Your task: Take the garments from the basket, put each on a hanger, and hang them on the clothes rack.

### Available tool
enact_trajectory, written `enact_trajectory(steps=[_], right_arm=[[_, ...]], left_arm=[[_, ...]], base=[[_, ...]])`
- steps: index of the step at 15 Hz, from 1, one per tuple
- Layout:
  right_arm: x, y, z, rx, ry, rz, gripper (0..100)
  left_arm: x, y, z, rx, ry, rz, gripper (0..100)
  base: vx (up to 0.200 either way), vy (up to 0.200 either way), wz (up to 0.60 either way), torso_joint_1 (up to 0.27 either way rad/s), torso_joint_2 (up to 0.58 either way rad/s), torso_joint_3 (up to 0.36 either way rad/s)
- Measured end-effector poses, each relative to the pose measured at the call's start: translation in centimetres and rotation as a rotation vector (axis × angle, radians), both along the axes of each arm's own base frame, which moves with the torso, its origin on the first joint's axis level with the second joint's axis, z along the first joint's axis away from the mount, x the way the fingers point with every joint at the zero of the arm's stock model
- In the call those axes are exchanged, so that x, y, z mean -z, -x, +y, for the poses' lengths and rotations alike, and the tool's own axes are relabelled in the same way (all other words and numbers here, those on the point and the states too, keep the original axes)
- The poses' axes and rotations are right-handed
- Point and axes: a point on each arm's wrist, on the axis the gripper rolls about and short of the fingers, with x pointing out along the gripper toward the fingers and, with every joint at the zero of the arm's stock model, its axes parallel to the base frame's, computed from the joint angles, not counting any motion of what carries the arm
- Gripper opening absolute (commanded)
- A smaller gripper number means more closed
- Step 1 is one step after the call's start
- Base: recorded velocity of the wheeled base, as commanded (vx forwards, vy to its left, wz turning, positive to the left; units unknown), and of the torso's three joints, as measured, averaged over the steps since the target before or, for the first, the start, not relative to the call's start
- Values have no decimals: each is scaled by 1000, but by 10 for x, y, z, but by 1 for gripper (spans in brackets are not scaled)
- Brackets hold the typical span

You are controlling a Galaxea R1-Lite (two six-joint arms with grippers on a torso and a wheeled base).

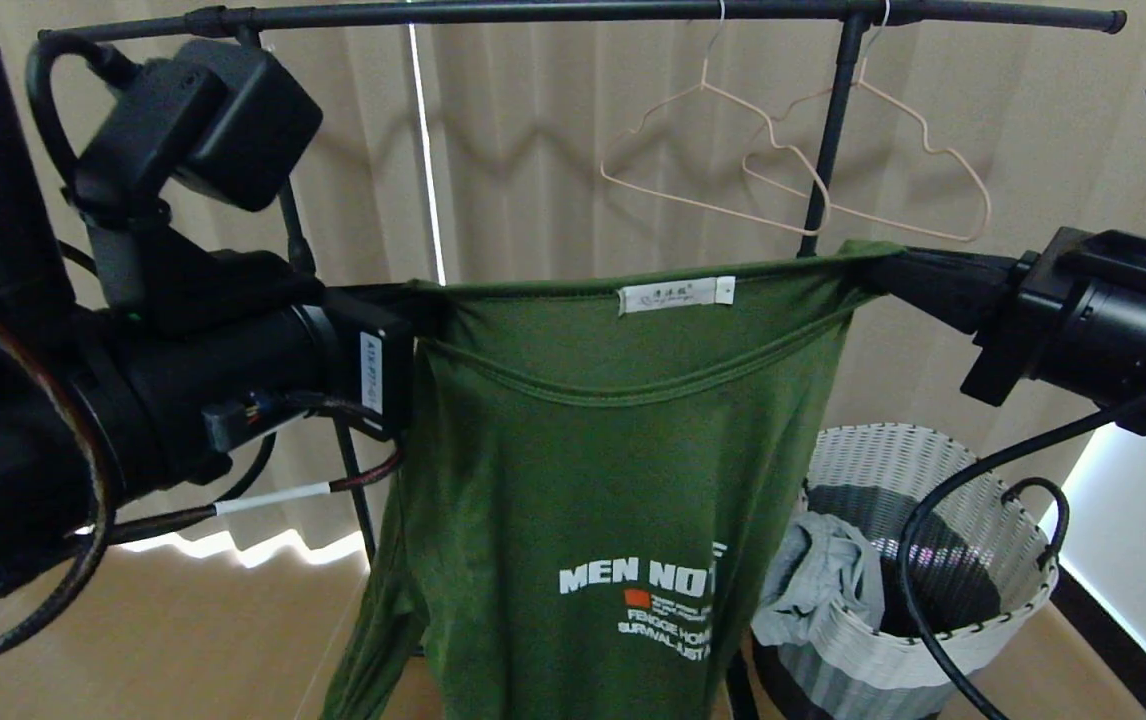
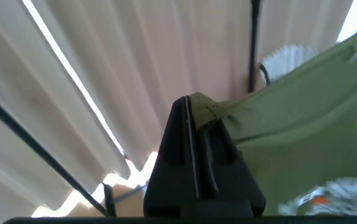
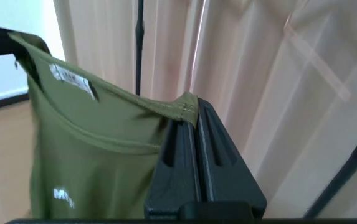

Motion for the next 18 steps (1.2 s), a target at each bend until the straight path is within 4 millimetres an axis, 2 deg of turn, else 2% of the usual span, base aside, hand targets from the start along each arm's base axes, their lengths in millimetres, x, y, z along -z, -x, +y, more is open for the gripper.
enact_trajectory(steps=[4,8,18], right_arm=[[-1,-9,2,11,-12,-26,0],[0,-15,2,22,-11,-22,0],[2,-16,2,25,-6,-14,0]], left_arm=[[-19,-7,12,-16,7,-1,0],[-22,-6,22,87,12,22,0],[-13,-6,23,94,29,26,0]], base=[[0,0,0,0,0,0],[0,0,0,0,0,0],[0,0,0,0,0,0]])
